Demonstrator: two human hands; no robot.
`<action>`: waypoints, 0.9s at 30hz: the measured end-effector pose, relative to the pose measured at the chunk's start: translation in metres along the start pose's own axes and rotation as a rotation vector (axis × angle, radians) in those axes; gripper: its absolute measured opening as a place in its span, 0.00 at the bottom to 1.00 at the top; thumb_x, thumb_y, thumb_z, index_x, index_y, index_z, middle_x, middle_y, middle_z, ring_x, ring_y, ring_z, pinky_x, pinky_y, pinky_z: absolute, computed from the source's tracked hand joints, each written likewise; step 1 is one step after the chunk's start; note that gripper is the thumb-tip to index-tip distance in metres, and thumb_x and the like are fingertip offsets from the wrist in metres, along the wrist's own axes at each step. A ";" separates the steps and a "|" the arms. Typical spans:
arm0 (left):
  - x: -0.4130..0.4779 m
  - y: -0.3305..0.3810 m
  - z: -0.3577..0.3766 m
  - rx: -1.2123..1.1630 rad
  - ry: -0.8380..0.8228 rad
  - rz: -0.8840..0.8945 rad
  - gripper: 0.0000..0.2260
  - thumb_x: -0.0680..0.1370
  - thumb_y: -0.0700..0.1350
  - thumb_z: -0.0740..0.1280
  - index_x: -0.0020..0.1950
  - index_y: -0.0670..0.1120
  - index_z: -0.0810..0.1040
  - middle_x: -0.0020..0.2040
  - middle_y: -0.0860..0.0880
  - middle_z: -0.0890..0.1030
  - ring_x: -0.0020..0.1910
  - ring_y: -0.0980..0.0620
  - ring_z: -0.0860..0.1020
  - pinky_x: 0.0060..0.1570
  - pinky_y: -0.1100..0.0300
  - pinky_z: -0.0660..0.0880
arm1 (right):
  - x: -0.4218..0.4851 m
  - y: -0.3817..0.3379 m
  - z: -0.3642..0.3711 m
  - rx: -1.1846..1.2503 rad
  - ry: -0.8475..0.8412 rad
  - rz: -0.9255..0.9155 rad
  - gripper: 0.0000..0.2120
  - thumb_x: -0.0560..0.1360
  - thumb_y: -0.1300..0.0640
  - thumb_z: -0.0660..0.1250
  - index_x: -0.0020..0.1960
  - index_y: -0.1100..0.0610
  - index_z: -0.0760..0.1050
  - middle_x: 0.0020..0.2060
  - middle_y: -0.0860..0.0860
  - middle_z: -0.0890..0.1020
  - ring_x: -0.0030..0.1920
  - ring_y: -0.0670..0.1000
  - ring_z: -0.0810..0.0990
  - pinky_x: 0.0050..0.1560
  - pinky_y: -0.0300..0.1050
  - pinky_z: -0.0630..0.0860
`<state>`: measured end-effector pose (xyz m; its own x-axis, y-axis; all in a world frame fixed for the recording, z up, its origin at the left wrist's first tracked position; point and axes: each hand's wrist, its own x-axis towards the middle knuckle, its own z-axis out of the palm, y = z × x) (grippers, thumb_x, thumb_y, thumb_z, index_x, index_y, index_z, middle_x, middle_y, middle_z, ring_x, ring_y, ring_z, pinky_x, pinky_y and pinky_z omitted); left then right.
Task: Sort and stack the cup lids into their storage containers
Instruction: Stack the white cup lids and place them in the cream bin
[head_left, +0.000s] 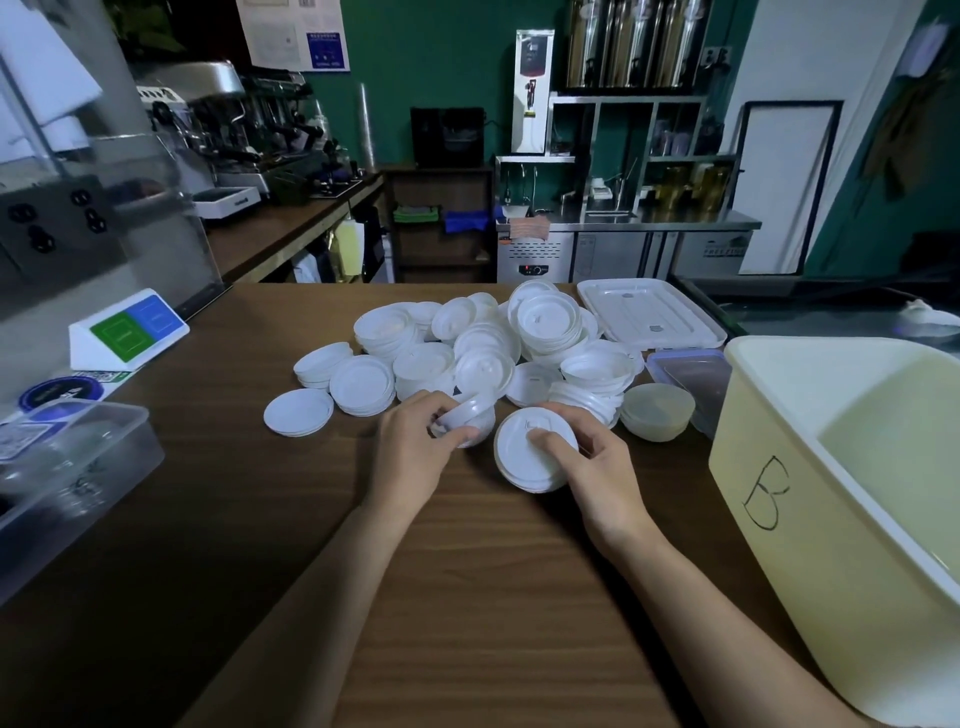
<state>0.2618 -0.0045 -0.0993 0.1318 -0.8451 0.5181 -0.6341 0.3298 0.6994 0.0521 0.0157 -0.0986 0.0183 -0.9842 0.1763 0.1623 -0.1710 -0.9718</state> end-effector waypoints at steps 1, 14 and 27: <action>-0.003 0.001 -0.004 -0.033 0.003 -0.015 0.08 0.72 0.42 0.81 0.41 0.44 0.83 0.37 0.51 0.82 0.38 0.51 0.79 0.42 0.60 0.77 | -0.001 -0.001 0.000 0.000 -0.005 -0.002 0.12 0.78 0.63 0.74 0.60 0.54 0.85 0.55 0.48 0.88 0.58 0.48 0.85 0.57 0.38 0.78; -0.021 0.037 -0.027 -0.760 0.013 -0.336 0.14 0.81 0.41 0.72 0.67 0.46 0.82 0.55 0.49 0.86 0.56 0.50 0.85 0.49 0.55 0.84 | -0.003 -0.004 0.001 -0.011 -0.012 -0.065 0.14 0.77 0.60 0.77 0.61 0.51 0.83 0.55 0.41 0.87 0.59 0.43 0.84 0.57 0.33 0.78; -0.029 0.042 -0.014 -0.582 -0.113 -0.144 0.19 0.75 0.39 0.78 0.65 0.48 0.83 0.56 0.54 0.87 0.58 0.55 0.83 0.53 0.65 0.79 | 0.001 -0.005 0.004 0.036 -0.103 0.057 0.14 0.86 0.54 0.62 0.63 0.54 0.85 0.62 0.48 0.86 0.68 0.50 0.81 0.77 0.62 0.70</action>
<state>0.2415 0.0399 -0.0783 0.0832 -0.9273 0.3650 -0.0916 0.3576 0.9294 0.0551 0.0161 -0.0933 0.1292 -0.9820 0.1374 0.1937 -0.1109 -0.9748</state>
